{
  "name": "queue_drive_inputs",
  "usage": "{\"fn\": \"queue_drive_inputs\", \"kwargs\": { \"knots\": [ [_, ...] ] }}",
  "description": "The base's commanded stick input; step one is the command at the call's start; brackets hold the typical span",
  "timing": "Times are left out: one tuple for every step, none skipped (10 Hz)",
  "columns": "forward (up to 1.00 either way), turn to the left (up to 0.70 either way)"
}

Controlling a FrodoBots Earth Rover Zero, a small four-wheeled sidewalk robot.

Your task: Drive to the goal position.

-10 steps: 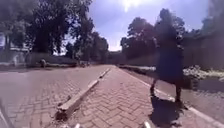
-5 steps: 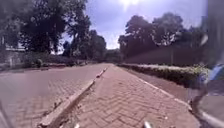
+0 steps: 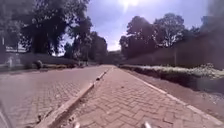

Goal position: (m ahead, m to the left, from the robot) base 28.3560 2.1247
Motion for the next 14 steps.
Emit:
{"fn": "queue_drive_inputs", "kwargs": {
  "knots": [
    [0.70, 0.00],
    [0.70, 0.00],
    [0.70, 0.00],
    [0.70, 0.00],
    [0.70, 0.00],
    [0.70, 0.00],
    [0.70, 0.00],
    [0.70, 0.00],
    [0.70, 0.00],
    [0.70, 0.00],
    [0.70, 0.00],
    [0.70, 0.00],
    [0.70, 0.00],
    [0.70, 0.00]
  ]
}}
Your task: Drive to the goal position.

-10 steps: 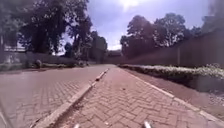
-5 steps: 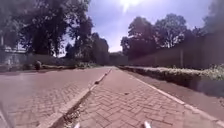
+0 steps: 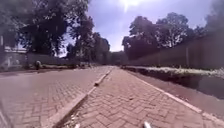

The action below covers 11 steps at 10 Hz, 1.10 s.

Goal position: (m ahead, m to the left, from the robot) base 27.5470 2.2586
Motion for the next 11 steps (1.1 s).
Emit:
{"fn": "queue_drive_inputs", "kwargs": {
  "knots": [
    [0.70, 0.00],
    [0.70, 0.00],
    [0.70, 0.00],
    [0.70, 0.00],
    [0.70, 0.00],
    [0.70, 0.00],
    [0.70, 0.00],
    [0.70, 0.00],
    [0.70, 0.00],
    [0.70, 0.00],
    [0.70, 0.00]
  ]
}}
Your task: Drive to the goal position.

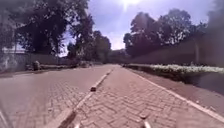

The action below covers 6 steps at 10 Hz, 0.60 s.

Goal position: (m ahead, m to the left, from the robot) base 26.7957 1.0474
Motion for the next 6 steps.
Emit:
{"fn": "queue_drive_inputs", "kwargs": {
  "knots": [
    [0.70, 0.00],
    [0.70, 0.00],
    [0.70, 0.00],
    [0.70, 0.00],
    [0.70, 0.00],
    [0.70, 0.00]
  ]
}}
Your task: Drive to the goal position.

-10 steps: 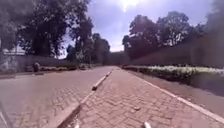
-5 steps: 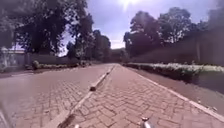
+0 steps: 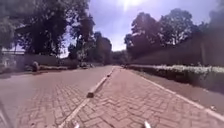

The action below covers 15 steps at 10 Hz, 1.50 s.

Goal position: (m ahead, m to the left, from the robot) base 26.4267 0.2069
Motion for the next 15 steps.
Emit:
{"fn": "queue_drive_inputs", "kwargs": {
  "knots": [
    [0.70, 0.00],
    [0.70, 0.00],
    [0.70, 0.00],
    [0.70, 0.00],
    [0.70, 0.00],
    [0.70, 0.00],
    [0.70, 0.00],
    [0.70, 0.00],
    [0.70, 0.00],
    [0.70, 0.00],
    [0.70, 0.00],
    [0.70, 0.00],
    [0.70, 0.00],
    [0.70, 0.00],
    [0.70, 0.00]
  ]
}}
